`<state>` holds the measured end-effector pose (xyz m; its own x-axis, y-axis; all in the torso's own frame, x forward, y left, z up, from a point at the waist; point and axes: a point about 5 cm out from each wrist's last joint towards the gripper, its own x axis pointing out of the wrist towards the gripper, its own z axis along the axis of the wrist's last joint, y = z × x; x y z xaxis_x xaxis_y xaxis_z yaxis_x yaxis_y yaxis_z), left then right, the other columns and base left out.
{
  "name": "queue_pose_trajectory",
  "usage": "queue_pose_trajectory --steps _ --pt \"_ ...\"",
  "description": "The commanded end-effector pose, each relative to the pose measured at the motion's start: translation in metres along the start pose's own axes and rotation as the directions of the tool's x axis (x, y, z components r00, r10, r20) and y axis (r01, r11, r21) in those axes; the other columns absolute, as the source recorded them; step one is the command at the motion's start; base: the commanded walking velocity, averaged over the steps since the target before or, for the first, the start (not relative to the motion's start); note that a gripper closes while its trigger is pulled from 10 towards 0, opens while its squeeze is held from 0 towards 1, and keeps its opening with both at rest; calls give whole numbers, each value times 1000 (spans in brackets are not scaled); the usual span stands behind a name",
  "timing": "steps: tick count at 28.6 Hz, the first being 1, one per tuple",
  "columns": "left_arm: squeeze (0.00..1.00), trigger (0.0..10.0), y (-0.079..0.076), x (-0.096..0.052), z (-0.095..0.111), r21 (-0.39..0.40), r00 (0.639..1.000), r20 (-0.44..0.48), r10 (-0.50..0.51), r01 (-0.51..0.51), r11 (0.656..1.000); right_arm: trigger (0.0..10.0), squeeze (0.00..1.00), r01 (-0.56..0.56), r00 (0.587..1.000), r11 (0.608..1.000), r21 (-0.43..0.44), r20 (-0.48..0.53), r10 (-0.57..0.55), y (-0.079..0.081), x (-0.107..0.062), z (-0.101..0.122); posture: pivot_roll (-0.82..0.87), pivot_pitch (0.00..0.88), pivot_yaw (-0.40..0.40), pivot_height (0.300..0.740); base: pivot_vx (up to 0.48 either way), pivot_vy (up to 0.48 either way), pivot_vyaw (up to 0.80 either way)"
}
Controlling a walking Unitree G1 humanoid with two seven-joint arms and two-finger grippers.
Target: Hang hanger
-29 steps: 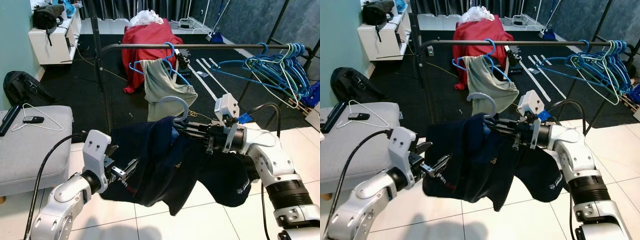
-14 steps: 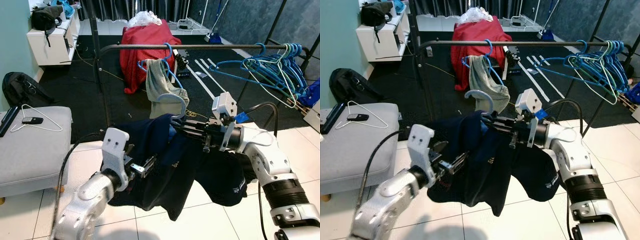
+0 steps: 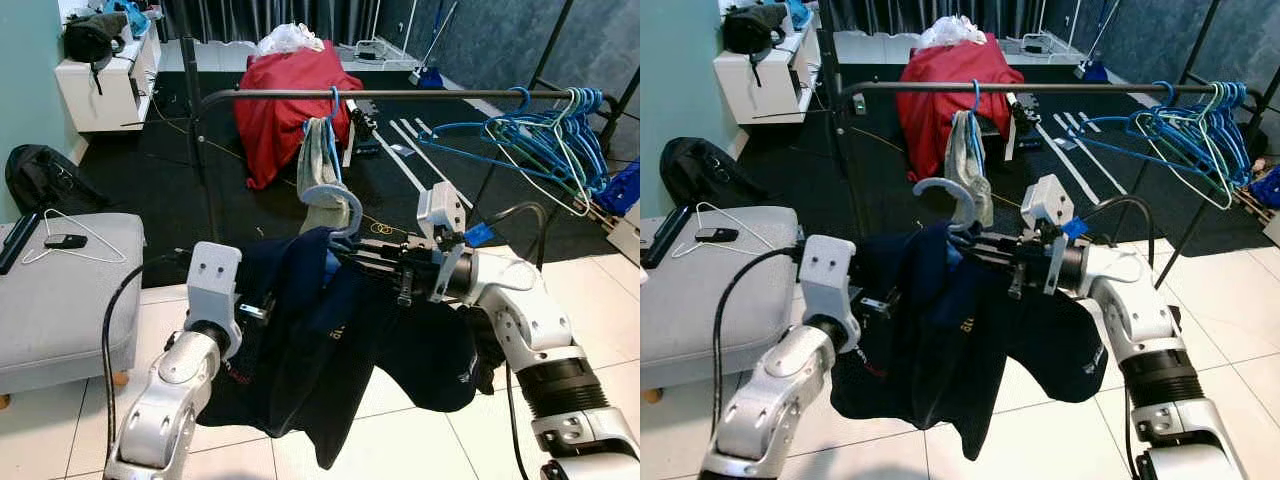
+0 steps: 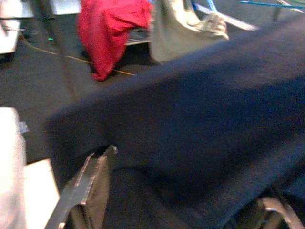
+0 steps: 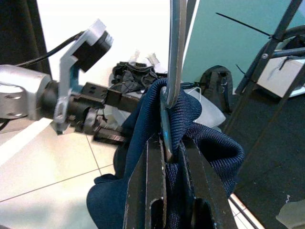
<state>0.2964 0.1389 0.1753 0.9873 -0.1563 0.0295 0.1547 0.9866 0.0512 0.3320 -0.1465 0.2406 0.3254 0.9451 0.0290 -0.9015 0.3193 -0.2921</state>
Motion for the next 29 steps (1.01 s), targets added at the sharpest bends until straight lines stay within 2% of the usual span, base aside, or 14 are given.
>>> queue_pose_trajectory --steps 1,10,14,16,17,19,20,21,22,24,26,27,29 --pt "0 0 2 0 -1 6 1000 0 19 -19 1000 0 0 -12 999 1000 -16 34 12 2 1 6 -122 87 -75 740 0 0 0" --pt "0 0 2 -2 -1 44 1000 -1 -4 4 999 0 0 -9 1000 1000 -12 23 9 2 -2 5 -122 87 -75 740 0 0 0" --pt "0 0 13 -7 -4 97 1000 -18 -25 26 995 0 0 -7 1000 1000 -9 12 7 1 -5 4 -121 91 -77 740 0 0 0" --pt "0 0 13 -7 -4 97 1000 -18 -25 26 995 0 0 -7 1000 1000 -9 12 7 1 -5 4 -121 91 -77 740 0 0 0" --pt "0 0 20 -7 -5 124 1000 -22 -13 16 992 0 0 -9 1000 1000 -8 9 9 1 -6 3 -121 90 -77 740 0 0 0" --pt "0 0 41 -8 -3 233 1000 -27 9 -2 972 0 0 -22 1000 1000 -5 -2 22 2 -9 2 -121 90 -77 740 0 0 0" --pt "0 0 41 -8 -3 233 1000 -27 9 -2 972 0 0 -22 1000 1000 -5 -2 22 2 -9 2 -121 90 -77 740 0 0 0" --pt "0 0 50 -8 -2 286 999 -29 17 -8 958 0 0 -34 999 999 -1 -8 34 3 -11 2 -120 88 -79 740 0 0 0" --pt "0 0 63 -8 0 359 999 -34 11 2 933 0 0 -70 997 997 14 -25 71 5 -15 0 -121 89 -78 740 0 0 0" --pt "0 0 80 -9 5 453 998 -51 -27 47 890 0 0 -144 988 988 49 -48 146 12 -22 -3 -121 89 -78 740 0 0 0" --pt "0 0 88 -9 8 509 993 -80 -89 117 852 0 0 -214 974 973 88 -61 220 20 -28 -5 -119 85 -76 740 0 0 0" --pt "0 0 88 -9 8 509 993 -80 -89 117 852 0 0 -214 974 973 88 -61 220 20 -28 -5 -119 85 -76 740 0 0 0" --pt "0 0 90 -10 9 540 981 -110 -160 194 819 0 0 -272 956 955 120 -75 282 29 -33 -8 -118 83 -76 740 0 0 0"
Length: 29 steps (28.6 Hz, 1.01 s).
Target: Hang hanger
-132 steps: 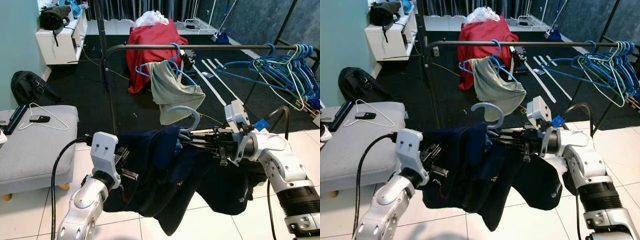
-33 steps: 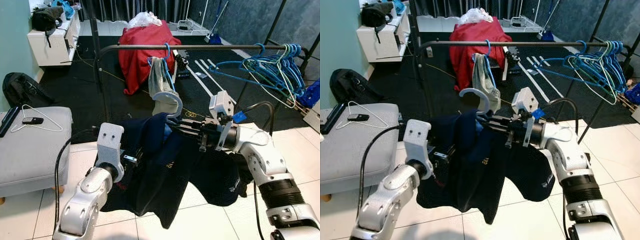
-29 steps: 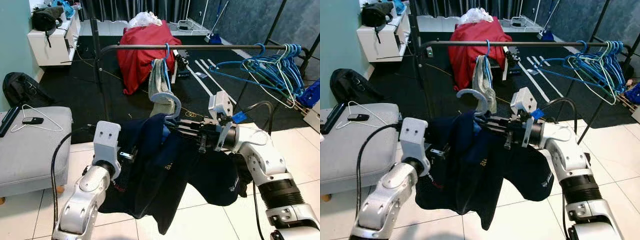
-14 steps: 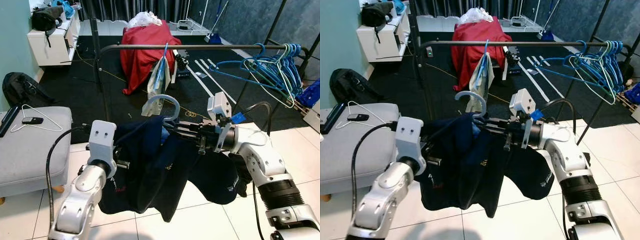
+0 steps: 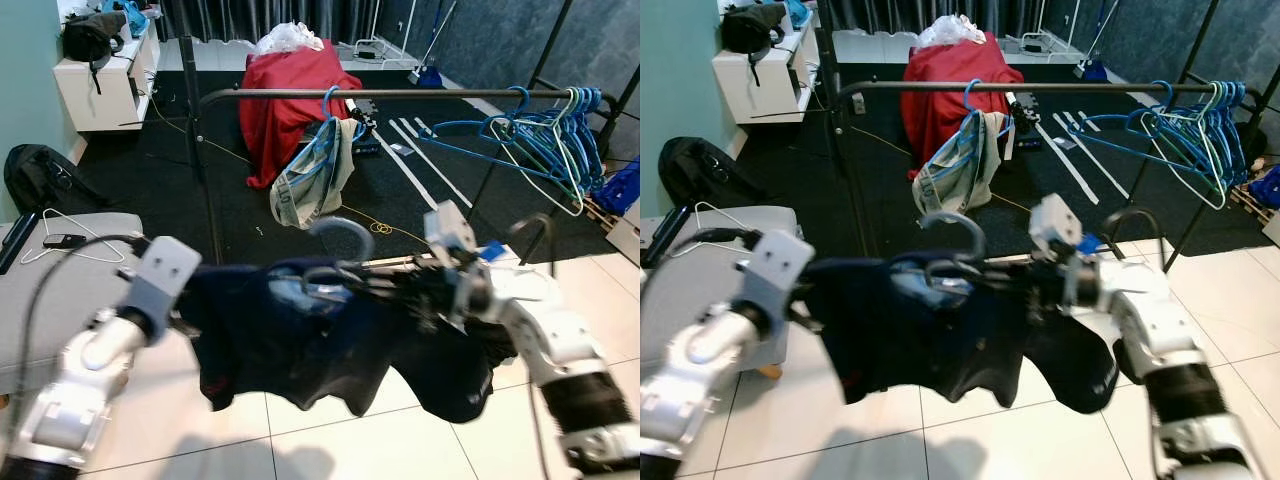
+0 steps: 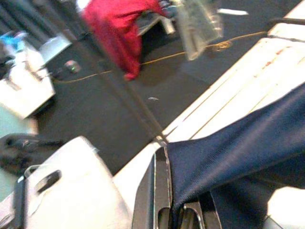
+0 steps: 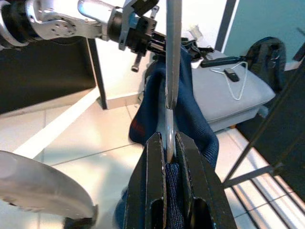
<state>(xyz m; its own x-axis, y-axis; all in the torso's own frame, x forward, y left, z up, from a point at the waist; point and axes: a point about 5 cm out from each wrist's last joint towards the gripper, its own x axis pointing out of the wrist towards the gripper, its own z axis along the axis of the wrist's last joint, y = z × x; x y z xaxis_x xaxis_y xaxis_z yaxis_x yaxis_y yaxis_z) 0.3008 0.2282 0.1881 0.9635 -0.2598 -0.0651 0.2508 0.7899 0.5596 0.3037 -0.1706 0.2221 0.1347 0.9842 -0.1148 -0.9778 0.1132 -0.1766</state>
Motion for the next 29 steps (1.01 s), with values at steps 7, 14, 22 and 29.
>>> queue_pose_trajectory --steps 7,14,22,29 --pt "0 0 -23 -8 10 40 899 98 -428 426 904 0 0 -53 999 999 -4 -7 53 12 -2 -2 -119 78 -62 740 0 0 0" --pt "0 0 -34 -16 17 11 822 152 -549 554 832 0 0 36 999 999 -35 -21 -36 4 -3 -1 -120 76 -63 740 0 0 0" --pt "0 0 -18 -20 15 32 833 123 -539 539 842 0 0 48 998 998 -32 -36 -49 3 -2 -3 -111 76 -71 740 0 0 0" --pt "1000 10000 -2 -12 17 22 885 134 -446 447 894 0 0 37 999 999 -34 -11 -37 4 1 -1 -115 76 -66 740 0 0 0"
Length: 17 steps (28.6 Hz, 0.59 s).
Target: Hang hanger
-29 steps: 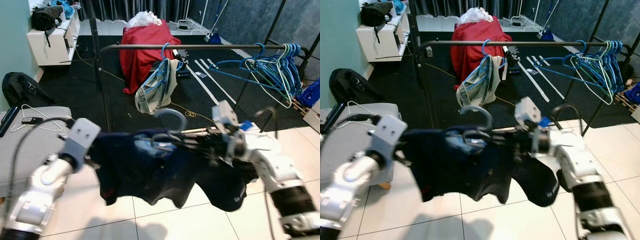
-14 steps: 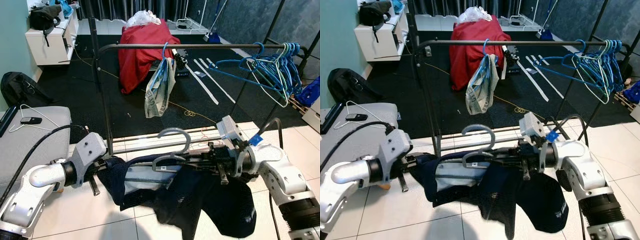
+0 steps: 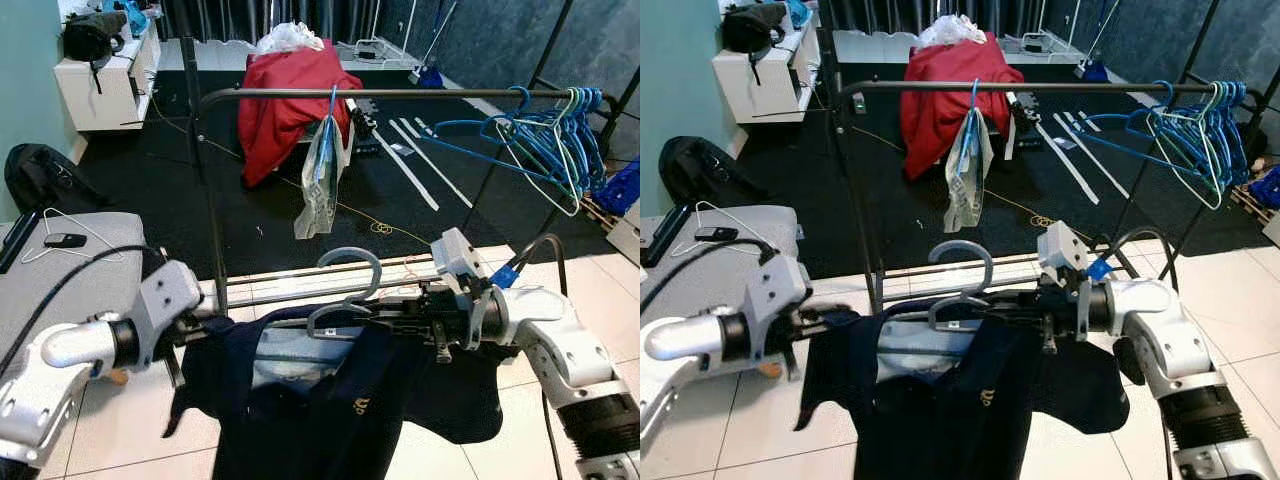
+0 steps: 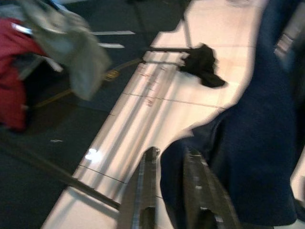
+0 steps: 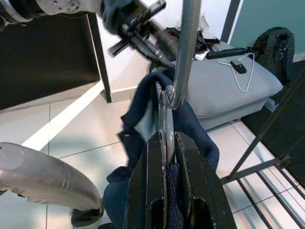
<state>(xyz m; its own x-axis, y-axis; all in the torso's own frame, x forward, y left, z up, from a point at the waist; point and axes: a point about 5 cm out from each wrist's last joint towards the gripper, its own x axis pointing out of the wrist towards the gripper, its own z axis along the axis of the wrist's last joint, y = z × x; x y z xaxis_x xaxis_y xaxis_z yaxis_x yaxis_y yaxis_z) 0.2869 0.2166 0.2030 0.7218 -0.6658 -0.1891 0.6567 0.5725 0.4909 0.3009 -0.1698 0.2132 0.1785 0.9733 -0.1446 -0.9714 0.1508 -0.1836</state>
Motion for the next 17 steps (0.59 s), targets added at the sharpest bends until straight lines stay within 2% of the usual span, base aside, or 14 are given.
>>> queue_pose_trajectory --steps 1,2,3,9,12,13,15,16,17 --pt "1000 10000 1 -2 -3 -3 1000 -12 6 -6 1000 0 0 -1 1000 1000 -31 27 2 0 -1 7 -115 76 -66 740 0 0 0" --pt "1000 10000 3 -2 -2 -5 1000 -8 18 -18 1000 0 0 1 1000 999 -32 28 0 0 -1 7 -115 76 -66 740 0 0 0" --pt "0 10000 8 -3 -3 21 999 -28 46 -46 999 0 0 2 1000 999 -32 30 -1 0 -1 7 -116 75 -64 740 0 0 0" --pt "0 10000 17 -6 -5 55 993 -64 101 -97 994 0 0 5 1000 1000 -27 31 -4 1 -2 6 -113 73 -64 740 0 0 0" --pt "0 10000 33 -12 -8 75 970 -106 220 -213 974 0 0 38 999 999 -16 8 -38 1 -2 0 -109 71 -64 740 0 0 0" --pt "0 10000 33 -12 -8 75 970 -106 220 -213 974 0 0 38 999 999 -16 8 -38 1 -2 0 -109 71 -64 740 0 0 0" --pt "0 10000 48 -19 -16 72 922 -157 353 -346 935 0 0 146 987 989 -33 -66 -148 -3 -3 -12 -108 68 -66 740 0 0 0" --pt "0 10000 54 -22 -20 71 895 -174 410 -404 912 392 0 205 974 978 -42 -88 -208 -5 -4 -18 -108 65 -65 740 0 0 0" --pt "0 10000 54 -22 -20 71 895 -174 410 -404 912 392 0 205 974 978 -42 -88 -208 -5 -4 -18 -108 65 -65 740 0 0 0"
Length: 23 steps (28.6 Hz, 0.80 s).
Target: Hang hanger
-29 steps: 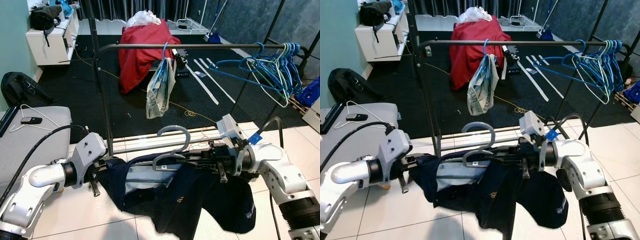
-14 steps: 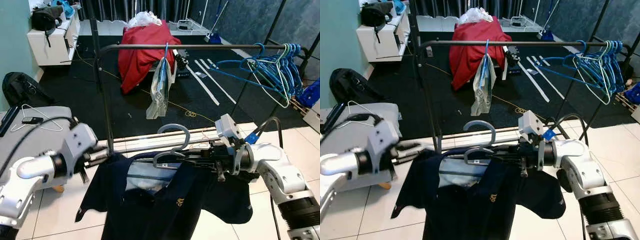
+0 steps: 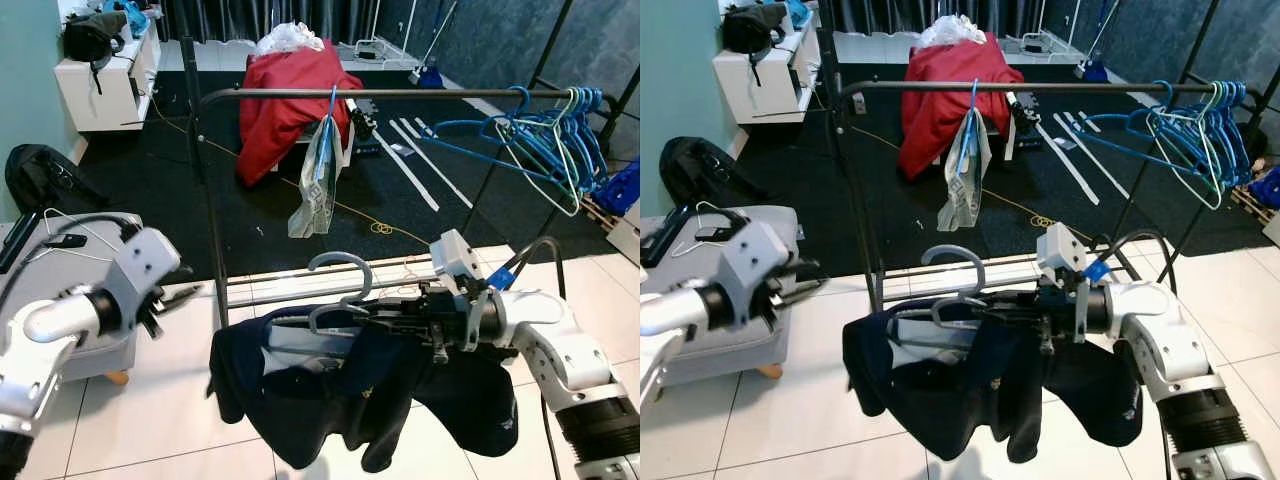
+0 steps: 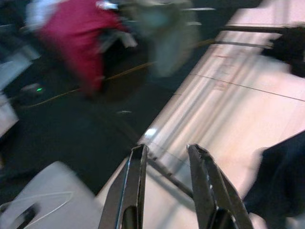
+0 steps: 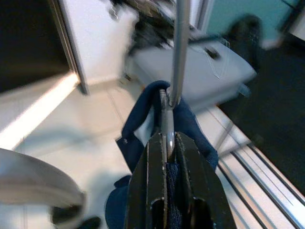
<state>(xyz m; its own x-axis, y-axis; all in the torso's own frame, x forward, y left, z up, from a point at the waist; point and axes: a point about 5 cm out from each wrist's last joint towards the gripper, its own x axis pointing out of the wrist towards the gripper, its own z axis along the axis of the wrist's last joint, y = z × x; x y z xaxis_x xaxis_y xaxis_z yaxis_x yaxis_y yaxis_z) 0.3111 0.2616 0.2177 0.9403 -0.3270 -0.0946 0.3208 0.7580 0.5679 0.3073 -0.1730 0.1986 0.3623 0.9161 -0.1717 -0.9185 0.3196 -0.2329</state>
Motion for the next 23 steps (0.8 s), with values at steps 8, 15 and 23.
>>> queue_pose_trajectory --steps 8,15,23 --pt "0 10000 6 0 -23 -328 938 -105 330 -345 879 0 0 478 855 878 20 217 -471 -11 1 -5 -99 50 -48 740 0 0 0" --pt "0 10000 -31 13 -31 -485 935 -154 320 -353 800 10000 0 550 769 826 126 310 -559 -1 10 -12 -93 39 -38 740 0 0 0" --pt "0 10000 -75 33 -16 -654 946 -95 308 -293 698 10000 0 549 730 824 139 401 -554 21 31 -13 -95 14 -24 740 0 0 0"
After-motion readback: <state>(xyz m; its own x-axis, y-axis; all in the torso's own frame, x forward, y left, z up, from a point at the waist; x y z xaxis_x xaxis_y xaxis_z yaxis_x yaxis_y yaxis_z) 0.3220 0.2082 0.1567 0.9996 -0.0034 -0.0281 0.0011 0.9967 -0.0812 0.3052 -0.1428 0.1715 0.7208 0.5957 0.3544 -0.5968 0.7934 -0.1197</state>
